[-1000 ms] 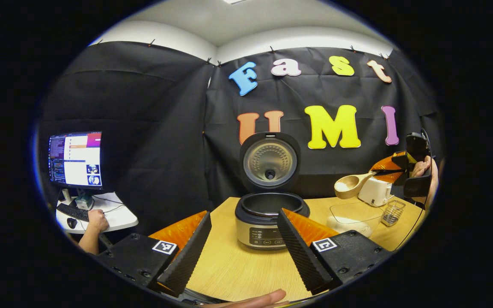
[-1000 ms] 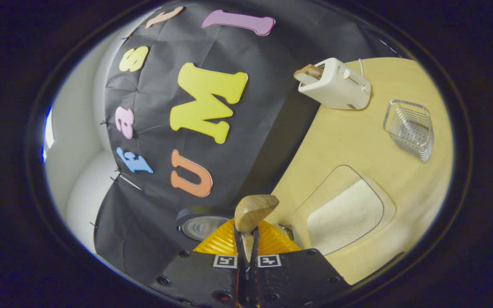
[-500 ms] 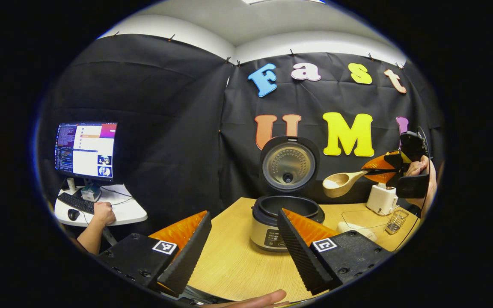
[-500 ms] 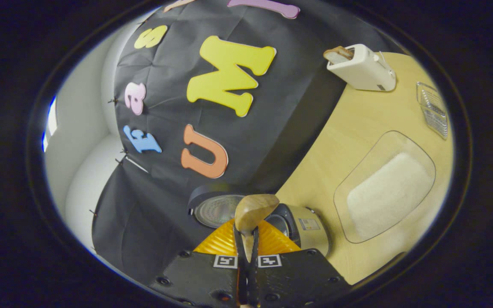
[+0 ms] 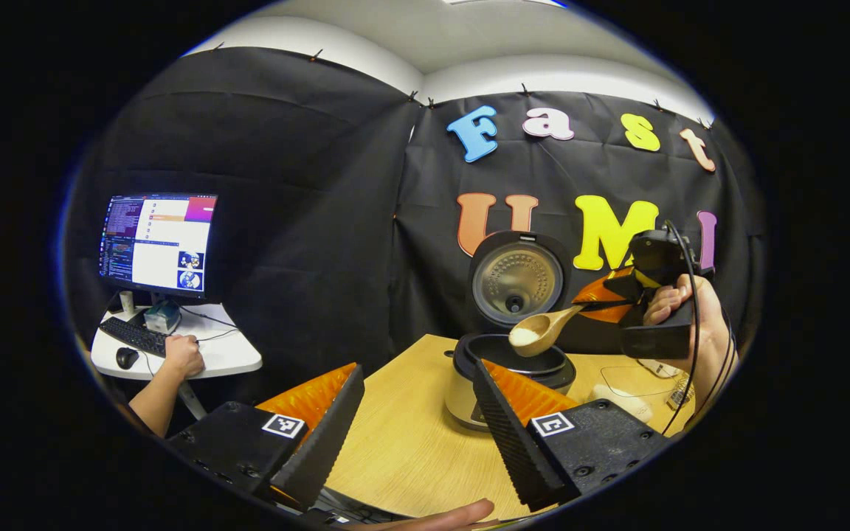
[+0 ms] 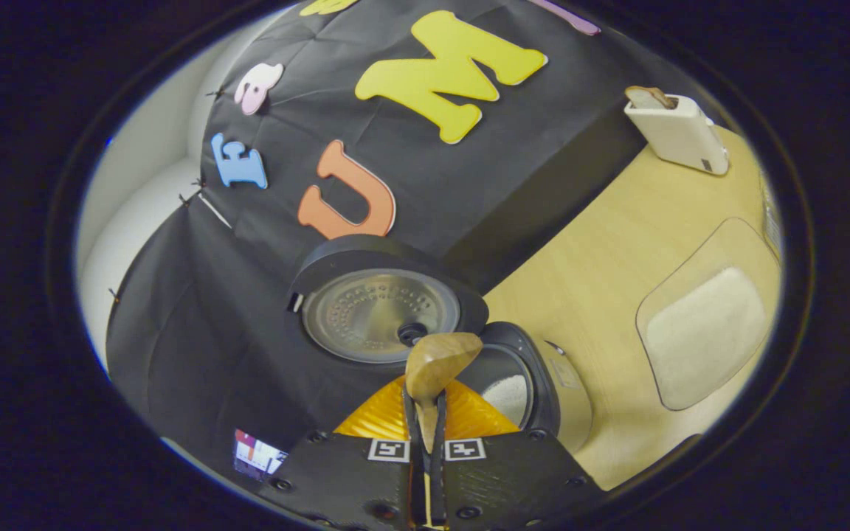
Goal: Close the left gripper, press the button to open the rice cooker; take a wooden spoon from the chopstick holder with the right hand, scoop a spoonful of rice and pour it into the rice cooker, then put the wooden spoon back into the chopstick holder.
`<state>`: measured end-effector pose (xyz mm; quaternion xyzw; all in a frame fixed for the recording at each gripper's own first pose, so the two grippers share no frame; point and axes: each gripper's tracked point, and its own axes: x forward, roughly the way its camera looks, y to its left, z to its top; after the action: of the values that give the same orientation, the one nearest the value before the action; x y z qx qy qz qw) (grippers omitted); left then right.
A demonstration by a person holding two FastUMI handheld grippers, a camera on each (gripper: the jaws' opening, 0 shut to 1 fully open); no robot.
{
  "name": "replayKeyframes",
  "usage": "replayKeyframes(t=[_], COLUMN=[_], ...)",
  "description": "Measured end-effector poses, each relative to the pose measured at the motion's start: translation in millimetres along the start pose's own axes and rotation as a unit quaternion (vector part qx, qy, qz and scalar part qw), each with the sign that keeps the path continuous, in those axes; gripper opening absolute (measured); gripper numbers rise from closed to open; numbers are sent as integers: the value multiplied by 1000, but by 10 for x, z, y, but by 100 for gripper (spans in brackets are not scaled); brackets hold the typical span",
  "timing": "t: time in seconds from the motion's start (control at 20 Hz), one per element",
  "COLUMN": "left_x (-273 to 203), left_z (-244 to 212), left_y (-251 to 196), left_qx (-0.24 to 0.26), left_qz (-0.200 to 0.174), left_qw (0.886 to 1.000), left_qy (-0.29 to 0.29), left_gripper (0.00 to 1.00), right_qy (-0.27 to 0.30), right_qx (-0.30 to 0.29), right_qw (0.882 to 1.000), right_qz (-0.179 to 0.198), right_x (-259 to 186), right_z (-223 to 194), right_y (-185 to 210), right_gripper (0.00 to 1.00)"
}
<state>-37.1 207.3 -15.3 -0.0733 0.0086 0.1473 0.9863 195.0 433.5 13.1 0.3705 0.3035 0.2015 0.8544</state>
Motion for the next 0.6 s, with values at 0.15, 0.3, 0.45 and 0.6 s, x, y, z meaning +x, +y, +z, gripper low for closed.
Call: replayKeyframes(t=[0.15,0.3,0.45,0.6], left_x=[15,14,3,-24], left_z=[-26,-45,-13,-28], left_y=[-31,-47,-115,-122], left_qx=[5,7,6,9], left_qz=[-5,-10,-21,-25], left_qw=[1000,1000,1000,1000], left_qy=[3,7,4,1], left_gripper=[95,95,95,95], right_qy=[-8,-20,-21,-17], right_qx=[-76,-146,-201,-228], right_qw=[996,986,973,966], right_qz=[-41,-83,-112,-123], right_x=[140,227,286,324], right_z=[-23,20,42,9], right_y=[-77,-169,-247,-272], right_gripper=[2,2,2,2])
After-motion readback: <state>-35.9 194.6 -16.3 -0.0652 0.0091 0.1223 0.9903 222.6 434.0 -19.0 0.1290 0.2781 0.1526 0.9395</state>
